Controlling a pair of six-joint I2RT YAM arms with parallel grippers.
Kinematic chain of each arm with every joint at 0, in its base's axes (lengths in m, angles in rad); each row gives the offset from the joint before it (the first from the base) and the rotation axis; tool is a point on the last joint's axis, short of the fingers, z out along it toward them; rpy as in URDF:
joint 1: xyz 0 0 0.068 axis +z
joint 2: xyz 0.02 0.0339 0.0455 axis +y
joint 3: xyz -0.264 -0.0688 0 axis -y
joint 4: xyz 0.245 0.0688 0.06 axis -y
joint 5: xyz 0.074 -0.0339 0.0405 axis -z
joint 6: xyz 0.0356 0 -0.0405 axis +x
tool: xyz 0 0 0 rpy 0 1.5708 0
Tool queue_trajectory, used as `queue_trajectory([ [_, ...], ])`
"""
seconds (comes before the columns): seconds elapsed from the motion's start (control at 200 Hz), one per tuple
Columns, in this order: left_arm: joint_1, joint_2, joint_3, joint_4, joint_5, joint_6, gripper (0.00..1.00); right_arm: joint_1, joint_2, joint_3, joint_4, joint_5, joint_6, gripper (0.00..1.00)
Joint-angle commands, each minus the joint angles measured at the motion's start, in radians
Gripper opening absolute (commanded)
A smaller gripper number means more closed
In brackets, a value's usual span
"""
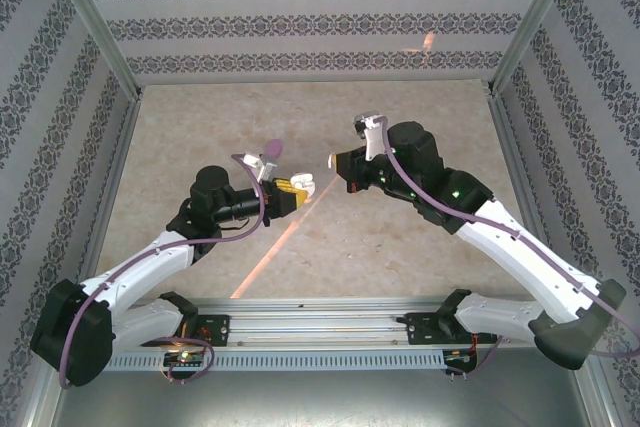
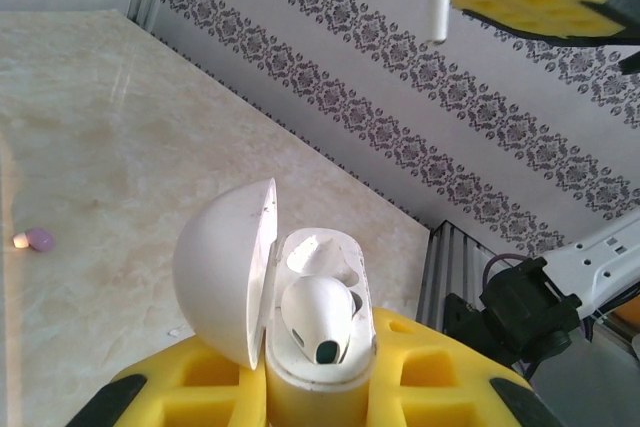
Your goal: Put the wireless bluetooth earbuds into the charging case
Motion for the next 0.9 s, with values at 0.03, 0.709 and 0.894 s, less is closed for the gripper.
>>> queue_trajectory([
  [0.03, 0.006, -0.019, 0.042, 0.099, 0.029, -0.043, 0.03, 0.023, -0.028, -0.048, 0.149, -0.010, 0.021, 0.04],
  [0.709, 0.006, -0.032, 0.068, 0.132, 0.027, -0.087, 0.03, 0.055, 0.006, -0.120, 0.303, -0.077, 0.002, 0.05],
  [0.894, 0.006, -0.020, 0.079, 0.133, 0.024, -0.087, 0.03, 0.068, 0.012, -0.131, 0.311, -0.092, -0.013, 0.05],
])
